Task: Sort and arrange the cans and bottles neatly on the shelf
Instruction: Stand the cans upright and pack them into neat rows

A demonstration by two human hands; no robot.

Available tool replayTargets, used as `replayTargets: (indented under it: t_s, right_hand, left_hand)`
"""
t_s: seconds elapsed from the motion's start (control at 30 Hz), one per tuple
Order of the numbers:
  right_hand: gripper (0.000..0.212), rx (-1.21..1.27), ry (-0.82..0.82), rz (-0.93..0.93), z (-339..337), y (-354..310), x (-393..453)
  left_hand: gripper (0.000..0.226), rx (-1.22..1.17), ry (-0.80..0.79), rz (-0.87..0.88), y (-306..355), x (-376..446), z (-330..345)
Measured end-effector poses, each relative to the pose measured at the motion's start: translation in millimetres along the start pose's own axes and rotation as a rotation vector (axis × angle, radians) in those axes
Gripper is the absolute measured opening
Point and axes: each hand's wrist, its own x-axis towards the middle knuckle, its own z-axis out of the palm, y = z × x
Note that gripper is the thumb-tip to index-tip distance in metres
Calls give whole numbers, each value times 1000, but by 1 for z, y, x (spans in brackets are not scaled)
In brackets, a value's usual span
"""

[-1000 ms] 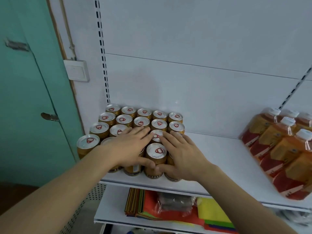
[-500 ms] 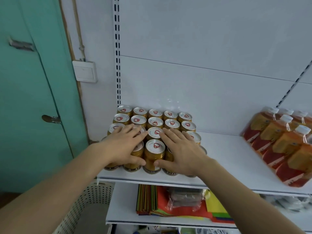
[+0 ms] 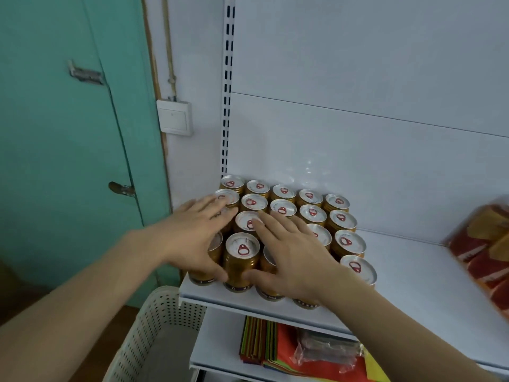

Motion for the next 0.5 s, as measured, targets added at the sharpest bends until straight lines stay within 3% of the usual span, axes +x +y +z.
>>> replayTargets:
  t_s: [0.17,0.3,0.4,0.5]
  right_hand:
    - [105,-13,-58,3,9,-3,9]
    - [110,6,-89,19,6,-8,9]
    - [107,123,-69,58,-6,-19,17]
    - [96,145,-61,68,-17,-35,37]
  left_hand:
    - [129,-31,-28,-1,-2,-3,14]
    - [134,-83,12,23,-5,-4,16]
    - [132,-307,74,12,-18,-12,18]
    - [104,-671,128,-25,-42,-18,35]
